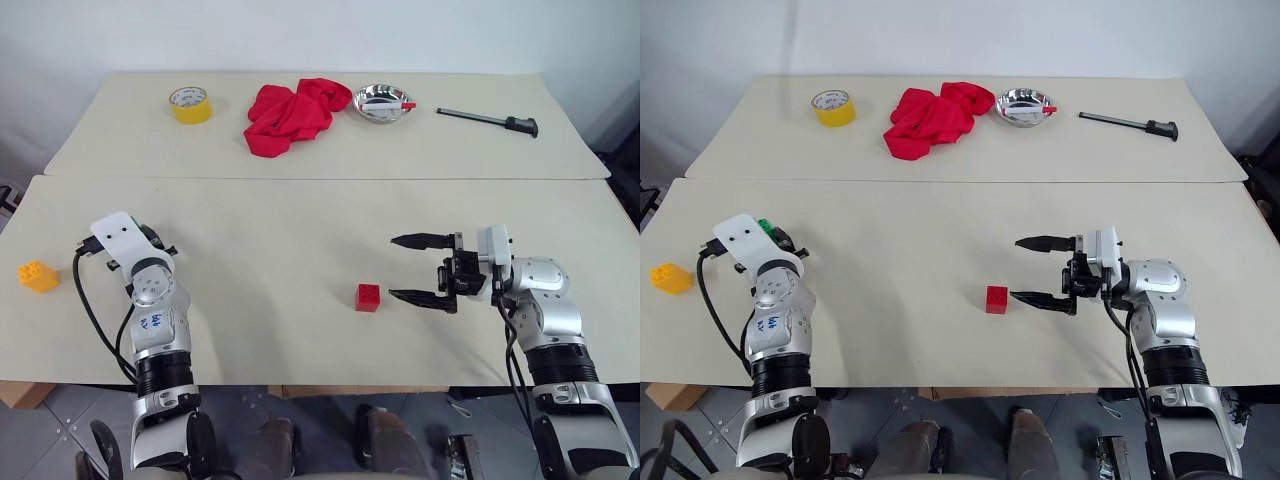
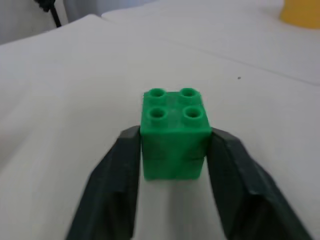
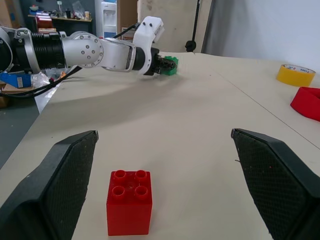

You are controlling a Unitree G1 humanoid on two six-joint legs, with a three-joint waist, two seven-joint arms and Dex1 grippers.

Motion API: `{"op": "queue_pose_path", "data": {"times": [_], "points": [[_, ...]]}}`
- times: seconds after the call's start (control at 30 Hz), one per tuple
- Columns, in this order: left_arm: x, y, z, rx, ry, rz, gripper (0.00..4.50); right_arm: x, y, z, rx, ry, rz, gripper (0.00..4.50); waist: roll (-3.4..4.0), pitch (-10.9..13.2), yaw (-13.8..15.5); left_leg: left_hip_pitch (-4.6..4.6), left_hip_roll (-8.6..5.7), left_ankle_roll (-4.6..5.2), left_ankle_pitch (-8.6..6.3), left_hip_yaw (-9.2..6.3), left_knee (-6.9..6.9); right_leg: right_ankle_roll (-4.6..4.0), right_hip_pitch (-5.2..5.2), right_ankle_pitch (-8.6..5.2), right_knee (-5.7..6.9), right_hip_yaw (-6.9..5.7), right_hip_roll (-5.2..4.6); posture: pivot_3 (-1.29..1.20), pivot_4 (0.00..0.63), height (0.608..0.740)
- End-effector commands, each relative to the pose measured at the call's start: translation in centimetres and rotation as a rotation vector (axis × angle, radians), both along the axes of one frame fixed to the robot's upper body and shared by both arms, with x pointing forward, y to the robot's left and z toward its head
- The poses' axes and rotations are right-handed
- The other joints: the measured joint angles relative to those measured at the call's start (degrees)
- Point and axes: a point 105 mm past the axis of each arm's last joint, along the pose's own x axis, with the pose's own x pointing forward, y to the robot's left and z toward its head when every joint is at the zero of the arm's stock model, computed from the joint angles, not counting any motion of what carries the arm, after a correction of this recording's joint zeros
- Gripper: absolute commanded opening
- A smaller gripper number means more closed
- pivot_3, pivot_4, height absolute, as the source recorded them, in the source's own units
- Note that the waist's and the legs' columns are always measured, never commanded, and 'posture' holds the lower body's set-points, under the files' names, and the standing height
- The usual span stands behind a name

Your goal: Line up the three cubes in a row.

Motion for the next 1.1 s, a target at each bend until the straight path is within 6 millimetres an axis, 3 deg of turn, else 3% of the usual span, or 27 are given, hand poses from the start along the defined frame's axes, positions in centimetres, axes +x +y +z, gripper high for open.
{"op": "queue_pose_path", "data": {"times": [0.03, 0.13, 0.27, 0.3, 0.37, 0.47, 0.57, 0.7, 1.07, 1.1], "points": [[-1.0, -0.6, 2.7, 0.068, -0.158, -0.203, 1.45, -0.4, -1.1, 0.9, 0.004, -0.058, -0.042, 4.50, 0.00, 0.0, 0.0, 0.00, 0.00, 0.00, 0.00, 0.00, 0.00, 0.00, 0.00, 0.00, -0.01, 0.00, -0.01, 0.00, 0.150, 0.740], [-2.9, -2.6, 5.0, 0.238, -0.249, -0.574, 1.45, -0.9, -2.3, 1.0, -0.001, -0.065, -0.089, 4.50, 0.00, 0.0, -0.4, -0.01, 0.06, -0.03, -0.02, 0.01, -0.02, 0.00, -0.02, 0.00, -0.04, -0.03, -0.18, 0.00, 0.150, 0.740], [-5.9, -5.9, 5.7, 0.349, -0.235, -1.055, 1.45, -1.7, -4.1, 0.9, -0.020, -0.062, -0.149, 4.50, 0.02, 0.0, -0.3, -0.01, 0.12, -0.05, -0.02, -0.01, 0.01, -0.04, 0.03, -0.02, -0.06, -0.08, -0.23, 0.00, 0.150, 0.740], [-7.5, -8.1, 5.7, 0.384, -0.213, -1.312, 1.45, -2.0, -5.0, 0.7, -0.030, -0.056, -0.178, 4.50, 0.03, 0.0, -0.2, 0.02, 0.08, -0.04, -0.01, -0.01, 0.02, -0.04, 0.07, -0.02, -0.11, -0.08, -0.28, 0.00, 0.150, 0.740], [-9.4, -10.8, 3.9, 0.486, -0.045, -1.713, 1.45, -2.9, -6.4, 0.0, -0.054, -0.025, -0.237, 4.50, 0.03, 0.0, 0.3, 0.05, 0.07, -0.02, -0.02, -0.06, 0.05, -0.06, 0.15, -0.03, -0.22, -0.12, -0.33, 0.00, 0.150, 0.740], [-9.1, -12.9, 2.1, 0.548, 0.052, -1.966, 1.45, -4.1, -7.1, -0.6, -0.067, -0.002, -0.279, 4.50, 0.37, 0.0, 0.6, 0.07, -0.15, 0.11, 0.00, -0.28, 0.03, -0.13, 0.31, -0.07, -0.28, -0.28, -0.28, 0.00, 0.150, 0.740], [-7.6, -15.6, 1.0, 0.529, 0.022, -2.097, 1.45, -5.3, -6.5, -0.7, -0.056, 0.014, -0.279, 4.50, 0.38, 0.0, 0.1, 0.12, -0.30, 0.25, 0.05, -0.16, 0.01, 0.02, 0.33, 0.01, -0.23, -0.16, -0.31, 0.00, 0.150, 0.740], [-6.6, -16.9, -0.5, 0.565, 0.042, -2.188, 1.45, -5.9, -6.2, -0.2, -0.056, 0.006, -0.285, 4.50, 0.30, 0.0, -1.4, 0.10, -0.18, 0.25, 0.05, 0.09, -0.04, 0.07, 0.20, 0.04, 0.01, -0.01, -0.12, 0.00, 0.150, 0.740], [-5.0, -17.6, -1.6, 0.577, 0.067, -2.200, 1.45, -5.9, -5.7, -0.1, -0.044, -0.009, -0.302, 4.50, 0.24, 0.0, -0.9, 0.03, -0.17, 0.31, 0.05, 0.14, -0.03, 0.08, 0.09, 0.04, 0.04, 0.04, -0.13, 0.00, 0.150, 0.740], [-5.0, -17.6, -1.5, 0.582, 0.059, -2.191, 1.80, -5.9, -5.6, -0.1, -0.042, -0.008, -0.298, 4.50, 0.24, 0.0, -0.8, 0.03, -0.19, 0.32, 0.05, 0.14, -0.02, 0.08, 0.09, 0.04, 0.05, 0.04, -0.15, 0.00, 0.150, 0.740]]}}
